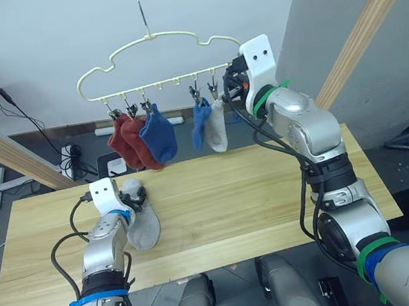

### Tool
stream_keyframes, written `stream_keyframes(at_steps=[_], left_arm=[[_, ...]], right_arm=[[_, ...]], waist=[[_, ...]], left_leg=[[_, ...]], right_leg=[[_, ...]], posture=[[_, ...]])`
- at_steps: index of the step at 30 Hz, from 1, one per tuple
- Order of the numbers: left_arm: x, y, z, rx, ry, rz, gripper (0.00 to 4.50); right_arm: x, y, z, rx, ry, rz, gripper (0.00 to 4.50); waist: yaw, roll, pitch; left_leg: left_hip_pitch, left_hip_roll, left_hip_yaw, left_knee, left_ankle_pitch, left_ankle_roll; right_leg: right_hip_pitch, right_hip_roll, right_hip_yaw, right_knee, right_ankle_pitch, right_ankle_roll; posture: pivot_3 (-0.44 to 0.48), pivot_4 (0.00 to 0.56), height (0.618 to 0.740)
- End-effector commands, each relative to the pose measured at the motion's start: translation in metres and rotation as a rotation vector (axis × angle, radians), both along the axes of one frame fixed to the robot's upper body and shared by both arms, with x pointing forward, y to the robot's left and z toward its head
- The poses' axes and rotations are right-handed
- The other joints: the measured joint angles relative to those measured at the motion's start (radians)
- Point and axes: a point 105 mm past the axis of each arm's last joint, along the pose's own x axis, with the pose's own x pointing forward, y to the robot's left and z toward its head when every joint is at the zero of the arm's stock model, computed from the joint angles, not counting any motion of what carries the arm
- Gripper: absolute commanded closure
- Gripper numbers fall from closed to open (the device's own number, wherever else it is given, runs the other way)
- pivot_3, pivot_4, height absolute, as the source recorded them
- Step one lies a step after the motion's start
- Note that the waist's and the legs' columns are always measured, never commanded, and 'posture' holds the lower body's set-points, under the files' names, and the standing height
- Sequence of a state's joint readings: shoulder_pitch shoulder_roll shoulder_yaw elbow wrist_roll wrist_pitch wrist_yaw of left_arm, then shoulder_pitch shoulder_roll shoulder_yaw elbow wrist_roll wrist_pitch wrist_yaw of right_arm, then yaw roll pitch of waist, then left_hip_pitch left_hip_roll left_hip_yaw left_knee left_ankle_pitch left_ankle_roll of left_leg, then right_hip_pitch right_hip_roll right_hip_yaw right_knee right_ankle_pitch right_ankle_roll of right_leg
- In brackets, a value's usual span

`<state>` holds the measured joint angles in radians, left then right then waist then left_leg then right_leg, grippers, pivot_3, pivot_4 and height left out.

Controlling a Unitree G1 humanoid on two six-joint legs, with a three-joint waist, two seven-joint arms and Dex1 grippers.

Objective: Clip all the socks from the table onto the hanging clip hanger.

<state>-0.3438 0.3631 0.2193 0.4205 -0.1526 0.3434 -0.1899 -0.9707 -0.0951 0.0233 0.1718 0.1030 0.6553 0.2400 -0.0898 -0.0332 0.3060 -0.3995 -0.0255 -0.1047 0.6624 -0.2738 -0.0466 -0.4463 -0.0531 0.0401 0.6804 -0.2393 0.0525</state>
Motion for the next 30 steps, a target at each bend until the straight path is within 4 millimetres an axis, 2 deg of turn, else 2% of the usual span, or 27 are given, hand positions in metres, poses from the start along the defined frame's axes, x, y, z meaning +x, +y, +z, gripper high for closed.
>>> stream_keyframes(at_steps=[1, 5, 8, 10, 11, 17, 21, 25, 30], left_arm=[[-0.021, -0.002, -0.032, 0.068, 0.145, -0.067, 2.63], [-0.02, -0.021, -0.028, 0.107, 0.122, -0.197, 3.75], [-0.011, -0.068, -0.005, 0.1, -0.009, -0.425, 4.48], [-0.013, -0.108, 0.016, 0.13, -0.124, -0.641, 4.49], [-0.014, -0.12, 0.024, 0.13, -0.165, -0.703, 4.49], [-0.015, -0.18, 0.079, 0.138, -0.421, -0.935, 4.49], [-0.005, -0.201, 0.107, 0.23, -0.578, -0.975, 4.49], [0.005, -0.219, 0.125, 0.299, -0.691, -0.973, 4.49], [0.015, -0.231, 0.132, 0.335, -0.752, -0.939, 4.49]], right_arm=[[-0.007, 0.003, 0.021, 0.022, -0.069, 0.023, 4.5], [-0.007, 0.003, 0.021, 0.023, -0.071, 0.021, 4.5], [-0.007, 0.003, 0.021, 0.024, -0.071, 0.02, 4.5], [-0.007, 0.003, 0.022, 0.026, -0.073, 0.019, 4.5], [-0.007, 0.003, 0.022, 0.026, -0.073, 0.019, 4.5], [-0.009, 0.003, 0.024, 0.034, -0.074, 0.019, 4.5], [-0.01, 0.005, 0.026, 0.046, -0.077, 0.029, 4.5], [-0.012, 0.007, 0.029, 0.055, -0.08, 0.039, 4.5], [-0.014, 0.008, 0.031, 0.064, -0.078, 0.047, 4.5]], waist=[[-0.001, 0.0, 0.0], [0.001, 0.001, 0.0], [0.003, 0.001, 0.0], [0.008, 0.001, 0.0], [0.008, 0.001, 0.0], [0.004, 0.001, 0.0], [0.002, 0.001, 0.0], [0.001, 0.001, 0.0], [-0.001, 0.0, 0.0]], left_leg=[[0.0, 0.0, 0.0, 0.0, 0.0, 0.0], [0.0, 0.0, 0.0, 0.0, 0.0, 0.0], [0.0, -0.001, 0.0, 0.0, 0.0, 0.0], [-0.001, -0.001, -0.001, 0.0, 0.0, 0.0], [-0.002, -0.001, -0.001, 0.0, 0.0, 0.0], [-0.003, 0.0, 0.0, -0.001, 0.0, 0.0], [-0.003, 0.0, 0.001, 0.0, 0.0, 0.0], [-0.003, -0.001, 0.001, 0.0, 0.0, 0.0], [-0.003, -0.001, 0.002, 0.0, 0.0, 0.0]], right_leg=[[0.0, 0.0, 0.0, 0.0, 0.0, 0.0], [0.0, 0.0, 0.0, 0.0, 0.0, 0.0], [0.0, 0.0, 0.0, 0.0, 0.0, 0.0], [0.0, 0.0, 0.0, -0.001, 0.0, 0.0], [0.0, -0.001, -0.001, -0.001, 0.0, 0.0], [-0.001, -0.001, 0.0, -0.002, 0.0, 0.0], [-0.001, 0.0, 0.0, -0.002, 0.0, 0.0], [-0.001, 0.0, 0.0, -0.002, 0.0, 0.0], [-0.001, 0.0, 0.001, -0.003, 0.0, 0.0]], posture=[[-0.087, 0.307, 0.74], [-0.086, 0.308, 0.74], [-0.087, 0.308, 0.74], [-0.087, 0.308, 0.74], [-0.087, 0.308, 0.74], [-0.096, 0.309, 0.74], [-0.096, 0.308, 0.74], [-0.101, 0.309, 0.74], [-0.109, 0.31, 0.74]])
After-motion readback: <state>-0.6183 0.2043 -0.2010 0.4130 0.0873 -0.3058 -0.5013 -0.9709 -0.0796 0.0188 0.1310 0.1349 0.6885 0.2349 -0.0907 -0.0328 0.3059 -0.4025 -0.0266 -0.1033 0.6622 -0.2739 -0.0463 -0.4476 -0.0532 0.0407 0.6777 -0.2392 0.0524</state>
